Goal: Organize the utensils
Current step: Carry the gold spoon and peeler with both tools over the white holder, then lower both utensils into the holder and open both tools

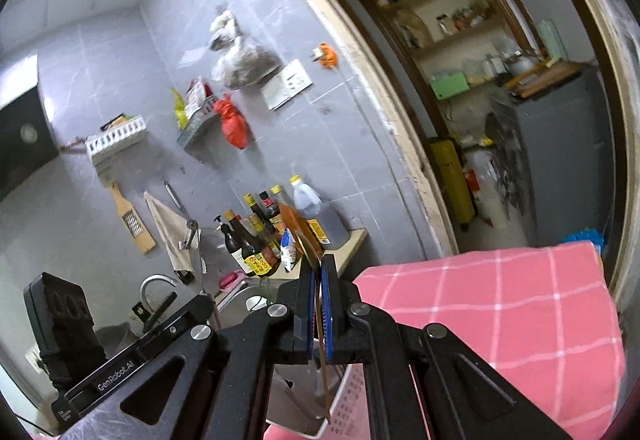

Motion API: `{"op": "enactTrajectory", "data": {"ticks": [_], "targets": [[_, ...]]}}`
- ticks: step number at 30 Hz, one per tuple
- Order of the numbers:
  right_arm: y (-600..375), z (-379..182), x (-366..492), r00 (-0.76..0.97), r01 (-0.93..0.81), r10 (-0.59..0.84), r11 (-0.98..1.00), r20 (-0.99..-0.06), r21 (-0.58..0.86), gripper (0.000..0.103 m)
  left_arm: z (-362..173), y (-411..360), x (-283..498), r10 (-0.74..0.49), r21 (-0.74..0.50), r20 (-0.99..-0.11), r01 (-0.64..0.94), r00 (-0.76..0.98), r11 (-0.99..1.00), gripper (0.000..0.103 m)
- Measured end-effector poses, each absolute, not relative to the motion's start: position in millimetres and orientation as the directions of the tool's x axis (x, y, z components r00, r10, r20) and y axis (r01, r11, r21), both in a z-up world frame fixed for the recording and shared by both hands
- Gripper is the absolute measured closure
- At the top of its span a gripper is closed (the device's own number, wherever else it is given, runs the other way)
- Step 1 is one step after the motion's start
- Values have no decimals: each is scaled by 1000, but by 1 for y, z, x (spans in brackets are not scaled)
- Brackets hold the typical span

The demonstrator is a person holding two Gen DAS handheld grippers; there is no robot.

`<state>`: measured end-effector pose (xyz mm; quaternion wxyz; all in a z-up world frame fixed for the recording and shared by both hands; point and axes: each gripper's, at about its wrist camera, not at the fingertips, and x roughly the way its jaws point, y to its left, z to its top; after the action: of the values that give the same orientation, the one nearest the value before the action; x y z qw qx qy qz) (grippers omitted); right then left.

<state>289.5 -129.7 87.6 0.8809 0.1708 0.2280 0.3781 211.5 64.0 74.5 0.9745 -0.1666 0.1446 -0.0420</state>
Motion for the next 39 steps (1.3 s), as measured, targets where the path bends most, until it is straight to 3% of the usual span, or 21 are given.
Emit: {"op": "enactTrajectory", "data": {"ticks": [11, 26, 28, 29, 30, 33, 37, 39], "targets": [[-88, 48, 281, 617, -595, 723, 687, -311, 417, 99, 25, 73, 215, -76, -249, -246, 13, 966, 968, 88], [-74, 12, 273, 557, -598, 712, 701, -427, 388, 98, -10, 76, 213, -138, -278, -378, 30, 915, 960, 88], [-74, 10, 271, 550, -599, 713, 699, -434, 389, 98, -6, 78, 211, -144, -289, -373, 33, 916, 957, 84], [-74, 10, 271, 546, -600, 715, 698, -438, 391, 98, -4, 79, 209, -146, -292, -369, 35, 918, 956, 76], [-74, 9, 270, 542, -600, 715, 697, -441, 393, 97, -2, 81, 208, -149, -297, -363, 37, 920, 954, 68], [-76, 10, 268, 542, -595, 716, 697, -441, 400, 85, 4, 86, 202, -156, -316, -344, 43, 926, 948, 66], [-78, 16, 264, 556, -589, 714, 700, -425, 405, 81, 10, 90, 198, -147, -318, -336, 35, 930, 947, 66], [-80, 19, 261, 568, -584, 710, 704, -417, 405, 73, 14, 92, 194, -143, -317, -329, 33, 933, 948, 59]]}}
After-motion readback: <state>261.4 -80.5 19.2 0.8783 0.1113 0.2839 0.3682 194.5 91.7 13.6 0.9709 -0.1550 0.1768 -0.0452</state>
